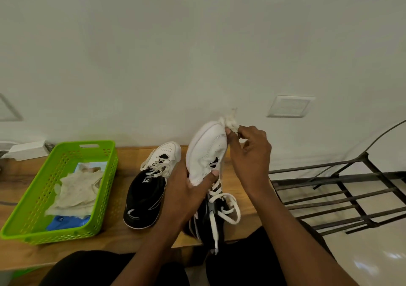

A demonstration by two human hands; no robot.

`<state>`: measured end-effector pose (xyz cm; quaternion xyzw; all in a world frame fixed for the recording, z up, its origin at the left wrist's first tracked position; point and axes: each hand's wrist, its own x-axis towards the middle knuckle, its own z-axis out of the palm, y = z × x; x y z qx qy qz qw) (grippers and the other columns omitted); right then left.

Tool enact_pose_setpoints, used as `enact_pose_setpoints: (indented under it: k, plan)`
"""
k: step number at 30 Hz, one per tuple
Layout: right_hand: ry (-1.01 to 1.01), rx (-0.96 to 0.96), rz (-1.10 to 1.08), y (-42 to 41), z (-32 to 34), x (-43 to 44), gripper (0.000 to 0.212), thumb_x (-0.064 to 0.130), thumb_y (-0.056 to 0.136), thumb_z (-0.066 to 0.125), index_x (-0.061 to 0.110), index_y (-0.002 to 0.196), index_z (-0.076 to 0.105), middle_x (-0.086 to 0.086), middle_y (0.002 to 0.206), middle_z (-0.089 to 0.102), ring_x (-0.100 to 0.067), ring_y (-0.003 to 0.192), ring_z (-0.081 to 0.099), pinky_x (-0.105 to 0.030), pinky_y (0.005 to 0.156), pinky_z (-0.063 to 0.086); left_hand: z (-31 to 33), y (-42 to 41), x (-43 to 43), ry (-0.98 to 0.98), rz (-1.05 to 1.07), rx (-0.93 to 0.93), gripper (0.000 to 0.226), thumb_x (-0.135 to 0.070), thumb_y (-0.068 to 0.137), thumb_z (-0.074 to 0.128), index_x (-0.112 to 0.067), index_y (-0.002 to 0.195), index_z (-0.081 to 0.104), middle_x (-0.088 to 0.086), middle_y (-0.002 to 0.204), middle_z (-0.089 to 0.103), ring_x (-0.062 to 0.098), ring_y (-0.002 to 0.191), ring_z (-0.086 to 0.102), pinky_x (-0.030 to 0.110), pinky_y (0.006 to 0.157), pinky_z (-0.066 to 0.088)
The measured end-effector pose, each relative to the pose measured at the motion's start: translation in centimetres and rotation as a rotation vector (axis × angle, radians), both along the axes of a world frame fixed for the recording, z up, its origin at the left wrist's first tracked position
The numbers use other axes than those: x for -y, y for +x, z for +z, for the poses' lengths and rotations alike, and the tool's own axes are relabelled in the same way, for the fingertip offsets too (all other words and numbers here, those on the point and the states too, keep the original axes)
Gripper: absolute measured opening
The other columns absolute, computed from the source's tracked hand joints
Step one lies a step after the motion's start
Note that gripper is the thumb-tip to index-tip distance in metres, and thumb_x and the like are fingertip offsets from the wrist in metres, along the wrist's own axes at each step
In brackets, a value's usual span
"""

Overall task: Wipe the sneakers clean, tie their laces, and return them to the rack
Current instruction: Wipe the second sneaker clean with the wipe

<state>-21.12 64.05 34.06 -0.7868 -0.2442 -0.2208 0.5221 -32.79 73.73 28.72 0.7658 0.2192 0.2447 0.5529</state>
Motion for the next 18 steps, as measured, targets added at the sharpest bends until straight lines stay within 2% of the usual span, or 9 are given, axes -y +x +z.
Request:
enact_pose_setpoints:
  k: [3,5,7,12,13,15,16,17,18]
  plan:
    - [-0.032,0.101,0.100,-1.8,0.4,-0.8,0.010,0.020,0.093,0.066,0.018,0.099,0.073,0.006,0.077,0.058,-0.014,0.080,0.052,-0.019,0.064,0.042,-0.5,0.2,-0.4,-0.106,-0.065,0.074,0.068,-0.039,0.079,0.081,-0.031,0.140,0.051,-0.022,0.127,0.064,-0.009,0.117,0.058,0.010,0.091,0.051]
    - [-0.040,0.121,0.166,-2.1,0.4,-0.9,0.014,0.014,0.092,0.066,0.016,0.105,0.073,0.006,0.082,0.059,-0.008,0.078,0.055,-0.015,0.064,0.043,-0.7,0.5,-0.8,-0.168,-0.021,0.148,0.075,-0.038,0.075,0.085,-0.028,0.140,0.049,-0.015,0.129,0.064,-0.002,0.119,0.059,0.016,0.089,0.054]
    - [-0.027,0.118,0.200,-2.3,0.3,-0.7,0.019,0.008,0.092,0.065,0.013,0.109,0.071,0.007,0.087,0.061,-0.003,0.077,0.059,-0.010,0.065,0.044,-0.3,0.8,-1.1,-0.162,0.022,0.183,0.075,-0.037,0.073,0.087,-0.026,0.138,0.050,-0.014,0.127,0.063,-0.002,0.115,0.060,0.013,0.084,0.053]
    - [-0.119,0.267,0.244,-2.8,0.1,-1.6,0.027,0.000,0.089,0.063,0.007,0.114,0.070,-0.002,0.088,0.063,-0.007,0.075,0.057,-0.012,0.068,0.043,0.0,0.8,-1.5,-0.037,0.077,0.077,0.055,-0.049,0.073,0.076,-0.033,0.122,0.056,-0.019,0.108,0.068,-0.006,0.098,0.065,0.007,0.075,0.050]
    - [-0.157,0.301,0.286,-2.9,-0.2,-1.9,0.028,-0.002,0.087,0.063,0.005,0.114,0.070,-0.004,0.087,0.062,-0.010,0.076,0.056,-0.015,0.068,0.045,-0.2,0.8,-1.6,-0.032,0.081,0.052,0.046,-0.044,0.076,0.075,-0.030,0.116,0.059,-0.018,0.103,0.069,-0.005,0.093,0.066,0.008,0.072,0.050]
    - [-0.240,0.359,0.420,-3.4,-1.2,-2.4,0.030,-0.005,0.083,0.063,0.002,0.112,0.070,-0.007,0.088,0.063,-0.015,0.081,0.056,-0.022,0.071,0.048,-0.4,0.3,-2.3,0.010,0.091,-0.002,0.011,-0.022,0.086,0.071,-0.022,0.096,0.065,-0.011,0.084,0.070,-0.001,0.074,0.066,0.012,0.060,0.048]
    - [-0.292,0.382,0.500,-3.7,-1.8,-2.6,0.029,-0.004,0.083,0.063,0.002,0.110,0.070,-0.008,0.089,0.063,-0.017,0.083,0.056,-0.024,0.072,0.047,-0.5,0.0,-2.7,0.041,0.096,-0.057,0.008,-0.013,0.091,0.065,-0.018,0.085,0.065,-0.009,0.075,0.068,0.002,0.062,0.061,0.015,0.054,0.045]
    - [-0.341,0.395,0.576,-4.0,-2.2,-2.8,0.028,-0.003,0.083,0.063,0.003,0.109,0.071,-0.008,0.089,0.063,-0.019,0.083,0.055,-0.026,0.070,0.047,-0.6,-0.2,-3.2,0.050,0.101,-0.119,0.015,-0.008,0.094,0.058,-0.013,0.080,0.063,-0.007,0.070,0.063,0.002,0.055,0.053,0.017,0.051,0.041]
    - [-0.375,0.394,0.634,-4.2,-2.5,-2.9,0.027,-0.002,0.083,0.063,0.003,0.108,0.071,-0.008,0.087,0.063,-0.020,0.082,0.055,-0.028,0.068,0.046,-0.5,-0.5,-3.6,0.049,0.088,-0.169,0.015,-0.009,0.095,0.053,-0.009,0.083,0.062,-0.006,0.070,0.058,0.000,0.057,0.048,0.019,0.053,0.039]
